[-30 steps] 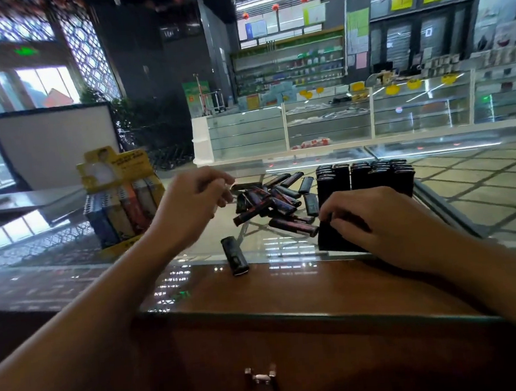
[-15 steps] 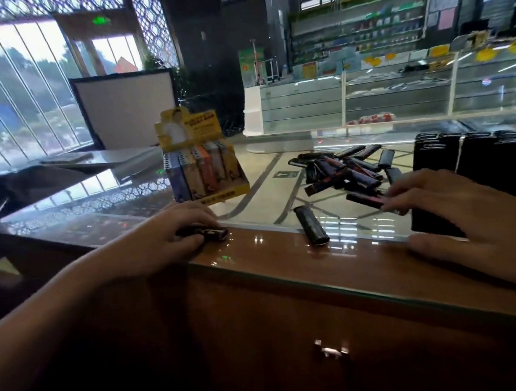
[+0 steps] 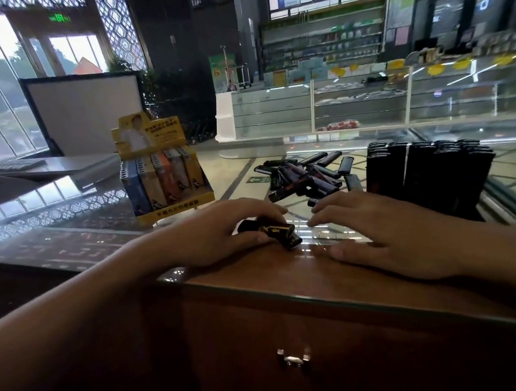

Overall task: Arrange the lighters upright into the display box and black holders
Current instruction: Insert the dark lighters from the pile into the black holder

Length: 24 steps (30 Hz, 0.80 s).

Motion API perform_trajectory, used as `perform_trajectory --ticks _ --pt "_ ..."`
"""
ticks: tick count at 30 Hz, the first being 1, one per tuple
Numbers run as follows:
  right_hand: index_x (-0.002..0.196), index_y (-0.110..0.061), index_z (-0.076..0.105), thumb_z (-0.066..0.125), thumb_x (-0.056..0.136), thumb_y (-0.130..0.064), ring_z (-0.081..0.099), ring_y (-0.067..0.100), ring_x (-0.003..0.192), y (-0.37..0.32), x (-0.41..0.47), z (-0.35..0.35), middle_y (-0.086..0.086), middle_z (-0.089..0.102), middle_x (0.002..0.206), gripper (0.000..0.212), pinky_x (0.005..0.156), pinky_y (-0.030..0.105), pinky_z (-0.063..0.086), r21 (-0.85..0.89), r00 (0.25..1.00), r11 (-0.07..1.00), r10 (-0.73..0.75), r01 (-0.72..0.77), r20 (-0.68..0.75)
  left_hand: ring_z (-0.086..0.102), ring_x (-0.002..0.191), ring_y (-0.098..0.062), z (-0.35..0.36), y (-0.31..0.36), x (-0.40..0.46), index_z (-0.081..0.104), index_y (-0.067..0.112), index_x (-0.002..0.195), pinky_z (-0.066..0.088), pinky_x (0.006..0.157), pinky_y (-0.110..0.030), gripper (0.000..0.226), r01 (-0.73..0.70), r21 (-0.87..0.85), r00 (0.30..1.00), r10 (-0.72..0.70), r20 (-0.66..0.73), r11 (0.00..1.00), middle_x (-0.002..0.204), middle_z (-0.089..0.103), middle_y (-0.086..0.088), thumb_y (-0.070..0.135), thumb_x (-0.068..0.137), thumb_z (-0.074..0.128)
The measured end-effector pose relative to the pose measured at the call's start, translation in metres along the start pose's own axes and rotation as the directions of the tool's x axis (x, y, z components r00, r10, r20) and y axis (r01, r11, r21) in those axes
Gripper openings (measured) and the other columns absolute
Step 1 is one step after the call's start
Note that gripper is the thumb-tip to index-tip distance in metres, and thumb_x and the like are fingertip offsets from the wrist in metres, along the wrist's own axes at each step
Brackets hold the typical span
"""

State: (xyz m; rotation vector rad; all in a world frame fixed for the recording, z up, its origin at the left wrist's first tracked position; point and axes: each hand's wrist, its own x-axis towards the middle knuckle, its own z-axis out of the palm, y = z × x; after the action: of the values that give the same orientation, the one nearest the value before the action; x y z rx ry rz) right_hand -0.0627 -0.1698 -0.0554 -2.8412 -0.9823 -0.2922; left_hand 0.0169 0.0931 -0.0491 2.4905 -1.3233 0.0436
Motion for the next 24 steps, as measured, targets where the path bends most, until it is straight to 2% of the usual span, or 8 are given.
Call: perform_trajectory --ticks 3,6,9,11,14,16,20,24 --pt "0.138 -0.043 0.042 0.046 0.097 -0.054 0.044 -0.002 0.125 0.01 -0.004 0.005 -0.022 0.048 0.137 0.042 0.104 0.029 0.04 0.051 0.998 0.999 -0.004 0.007 -0.062 0.052 0.12 0.002 0.006 -0.004 0.007 0.05 0.036 0.137 0.044 0.098 -0.02 0.04 -0.019 0.019 1.0 0.018 0.017 1.0 0.133 0.055 0.02 0.029 0.098 0.058" --pt "0.14 -0.042 0.042 0.053 0.098 -0.046 0.044 -0.009 0.12 0.018 -0.015 0.001 -0.026 0.051 0.132 0.043 0.101 0.011 0.031 0.087 0.985 0.996 0.043 -0.028 -0.166 0.049 0.117 0.001 0.007 -0.006 0.016 0.051 0.037 0.132 0.04 0.094 -0.015 0.034 -0.063 0.054 0.998 0.062 0.014 0.997 0.125 0.054 0.02 0.036 0.098 0.057" --pt "0.133 -0.045 0.043 0.05 0.096 -0.051 0.047 -0.011 0.111 0.022 -0.025 -0.002 -0.029 0.053 0.12 0.039 0.09 0.01 0.036 0.123 0.973 0.989 0.11 -0.086 -0.203 0.048 0.107 0.008 0.008 -0.001 0.029 0.053 0.034 0.129 0.035 0.087 -0.007 0.033 -0.024 0.065 0.998 0.02 0.054 0.998 0.116 0.054 0.02 0.035 0.097 0.059" --pt "0.13 -0.043 0.043 0.05 0.093 -0.049 0.051 -0.009 0.107 0.026 -0.028 -0.007 -0.029 0.052 0.114 0.038 0.085 0.01 0.039 0.134 0.96 0.985 0.14 -0.11 -0.241 0.051 0.096 0.006 0.01 0.003 0.039 0.056 0.031 0.122 0.038 0.079 -0.009 0.027 -0.016 0.011 0.999 0.016 0.039 1.0 0.107 0.056 0.018 0.03 0.096 0.063" --pt "0.128 -0.038 0.043 0.054 0.095 -0.041 0.054 -0.002 0.101 0.026 -0.03 -0.012 -0.025 0.053 0.109 0.035 0.081 0.01 0.041 0.171 0.944 0.981 0.14 -0.091 -0.298 0.052 0.083 0.001 0.013 0.005 0.059 0.055 0.032 0.107 0.038 0.07 -0.013 0.02 -0.073 -0.066 0.995 0.068 -0.074 0.995 0.094 0.054 0.016 0.02 0.094 0.066" --pt "0.128 -0.038 0.043 0.055 0.096 -0.039 0.054 -0.003 0.099 0.025 -0.036 -0.014 -0.025 0.053 0.108 0.034 0.081 0.01 0.04 0.163 0.945 0.981 0.149 -0.105 -0.29 0.05 0.081 0.001 0.013 0.005 0.075 0.05 0.028 0.106 0.036 0.069 -0.014 0.021 -0.102 -0.019 0.988 0.099 -0.117 0.995 0.093 0.05 0.015 0.017 0.094 0.064" --pt "0.117 -0.041 0.044 0.05 0.094 -0.043 0.046 -0.011 0.094 0.027 -0.049 -0.007 -0.035 0.045 0.1 0.024 0.08 0.007 0.031 0.077 0.937 0.986 0.164 -0.147 -0.308 0.046 0.09 -0.007 0.009 0.005 0.102 0.049 0.018 0.11 0.04 0.08 -0.027 0.016 -0.156 0.15 0.979 0.173 -0.104 0.976 0.104 0.047 0.007 0.018 0.097 0.058" --pt "0.104 -0.042 0.042 0.044 0.094 -0.048 0.055 0.007 0.089 0.031 -0.046 -0.008 -0.021 0.051 0.1 0.012 0.077 0.023 0.042 0.137 0.905 0.981 0.18 -0.137 -0.385 0.038 0.121 -0.014 0.017 0.005 0.117 0.045 0.024 0.129 0.031 0.103 -0.038 0.033 -0.099 0.224 0.995 0.091 0.043 0.969 0.136 0.045 0.004 0.027 0.097 0.055"
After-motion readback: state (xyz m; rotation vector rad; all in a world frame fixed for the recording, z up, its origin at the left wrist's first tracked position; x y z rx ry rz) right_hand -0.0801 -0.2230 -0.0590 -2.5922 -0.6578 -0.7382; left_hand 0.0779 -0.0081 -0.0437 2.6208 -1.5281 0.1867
